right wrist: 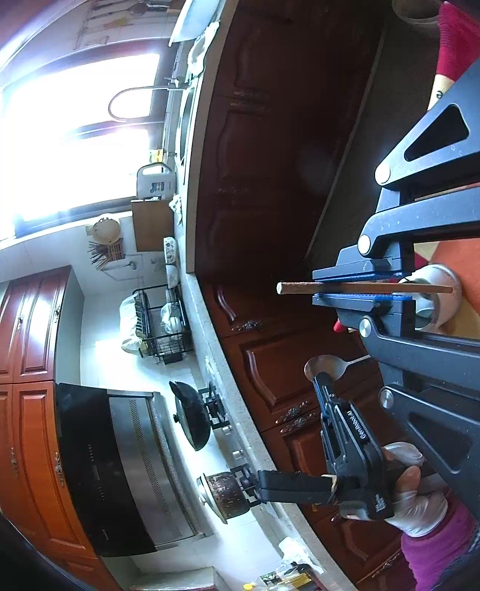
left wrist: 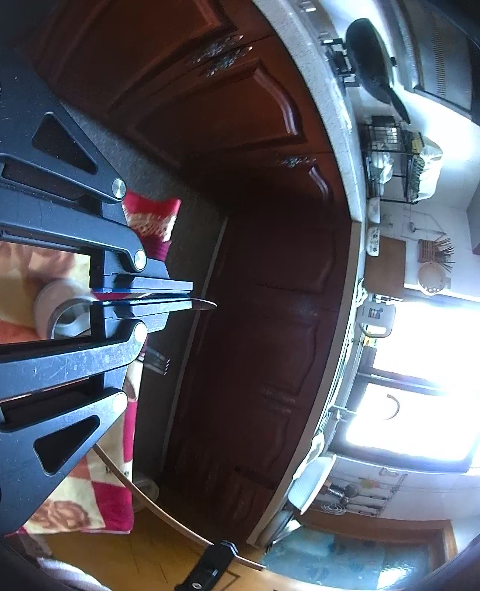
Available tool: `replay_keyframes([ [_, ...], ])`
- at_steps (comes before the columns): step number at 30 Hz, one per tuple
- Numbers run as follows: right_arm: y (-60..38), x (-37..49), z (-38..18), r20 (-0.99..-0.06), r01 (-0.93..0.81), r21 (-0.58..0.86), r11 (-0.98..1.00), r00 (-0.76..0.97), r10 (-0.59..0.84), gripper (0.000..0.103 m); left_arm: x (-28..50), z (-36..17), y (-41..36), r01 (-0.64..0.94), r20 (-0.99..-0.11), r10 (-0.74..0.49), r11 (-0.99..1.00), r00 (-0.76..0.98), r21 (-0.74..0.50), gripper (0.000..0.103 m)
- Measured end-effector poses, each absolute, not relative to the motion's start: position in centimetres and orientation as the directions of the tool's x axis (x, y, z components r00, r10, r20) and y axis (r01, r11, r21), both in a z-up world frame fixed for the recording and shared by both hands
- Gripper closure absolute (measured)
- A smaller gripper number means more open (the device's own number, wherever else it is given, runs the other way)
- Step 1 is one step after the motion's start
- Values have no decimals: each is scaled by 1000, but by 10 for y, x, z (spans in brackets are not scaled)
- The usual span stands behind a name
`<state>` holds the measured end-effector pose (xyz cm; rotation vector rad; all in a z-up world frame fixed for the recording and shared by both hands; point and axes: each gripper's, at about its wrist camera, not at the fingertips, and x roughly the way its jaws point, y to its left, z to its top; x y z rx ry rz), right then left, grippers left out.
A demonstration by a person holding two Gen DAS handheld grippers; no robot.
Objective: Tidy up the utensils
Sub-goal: 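Lower the metal spoon into the jar while right gripper lowers the chopstick in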
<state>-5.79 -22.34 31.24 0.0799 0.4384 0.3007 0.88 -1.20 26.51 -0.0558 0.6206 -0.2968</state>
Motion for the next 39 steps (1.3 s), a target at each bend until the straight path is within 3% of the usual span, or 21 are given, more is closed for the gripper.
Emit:
replay_keyframes([
  [10, -207, -35, 307, -397, -271, 147, 951, 865, 308, 98, 21, 254, -18, 230, -559, -219, 972, 800, -52, 103],
  [19, -187, -17, 276, -449, -267, 76, 961, 851, 272, 98, 22, 232, -33, 215, -552, -153, 975, 819, 48, 103],
  [32, -201, 15, 203, -581, -215, 142, 966, 773, 257, 98, 28, 189, -50, 240, -629, -171, 970, 758, 26, 103],
  [39, -218, 20, 194, -590, -198, 236, 951, 749, 303, 98, 29, 177, -52, 248, -666, -190, 969, 722, -9, 102],
])
